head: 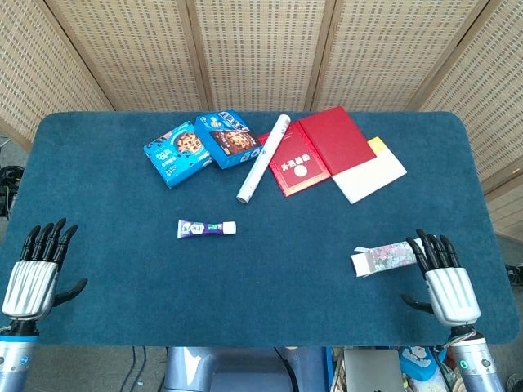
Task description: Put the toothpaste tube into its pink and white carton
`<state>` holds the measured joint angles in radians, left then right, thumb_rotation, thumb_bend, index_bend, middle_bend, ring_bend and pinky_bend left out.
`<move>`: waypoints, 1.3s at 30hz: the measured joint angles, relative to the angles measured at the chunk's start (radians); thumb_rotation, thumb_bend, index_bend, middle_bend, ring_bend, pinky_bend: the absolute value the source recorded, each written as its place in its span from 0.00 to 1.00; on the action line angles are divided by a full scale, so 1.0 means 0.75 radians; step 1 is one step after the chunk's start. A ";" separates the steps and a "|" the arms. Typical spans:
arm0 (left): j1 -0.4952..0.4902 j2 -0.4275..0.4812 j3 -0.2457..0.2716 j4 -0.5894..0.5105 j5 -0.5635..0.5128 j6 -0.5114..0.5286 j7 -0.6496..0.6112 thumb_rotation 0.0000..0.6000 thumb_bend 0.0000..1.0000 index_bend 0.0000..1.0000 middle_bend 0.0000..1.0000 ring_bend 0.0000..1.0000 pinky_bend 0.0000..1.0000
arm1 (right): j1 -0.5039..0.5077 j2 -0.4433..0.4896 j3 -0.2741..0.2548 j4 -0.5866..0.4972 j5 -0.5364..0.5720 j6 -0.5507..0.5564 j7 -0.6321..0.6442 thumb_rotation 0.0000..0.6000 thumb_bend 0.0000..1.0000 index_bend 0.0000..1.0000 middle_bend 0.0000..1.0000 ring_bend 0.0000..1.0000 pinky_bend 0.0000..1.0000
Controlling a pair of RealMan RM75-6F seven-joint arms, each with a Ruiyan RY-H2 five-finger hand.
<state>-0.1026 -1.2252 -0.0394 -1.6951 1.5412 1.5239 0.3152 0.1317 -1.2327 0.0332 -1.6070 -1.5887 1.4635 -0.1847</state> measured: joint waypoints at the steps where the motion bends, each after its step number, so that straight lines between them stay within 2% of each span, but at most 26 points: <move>1: 0.000 0.000 0.000 -0.001 0.002 0.001 0.001 1.00 0.21 0.00 0.00 0.00 0.00 | 0.001 -0.001 -0.001 0.001 -0.001 -0.001 -0.001 1.00 0.12 0.00 0.00 0.00 0.00; 31: -0.006 -0.028 -0.008 0.017 0.024 0.013 -0.022 1.00 0.22 0.00 0.00 0.00 0.00 | 0.002 -0.006 -0.009 0.000 -0.009 -0.005 -0.015 1.00 0.12 0.00 0.00 0.00 0.00; 39: -0.059 -0.028 -0.053 -0.008 -0.031 -0.062 0.018 1.00 0.22 0.00 0.00 0.00 0.00 | 0.003 -0.001 -0.013 -0.006 -0.009 -0.013 -0.006 1.00 0.12 0.00 0.00 0.00 0.00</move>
<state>-0.1468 -1.2462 -0.0793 -1.7008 1.5179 1.4776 0.3284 0.1340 -1.2332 0.0233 -1.6118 -1.5956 1.4541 -0.1889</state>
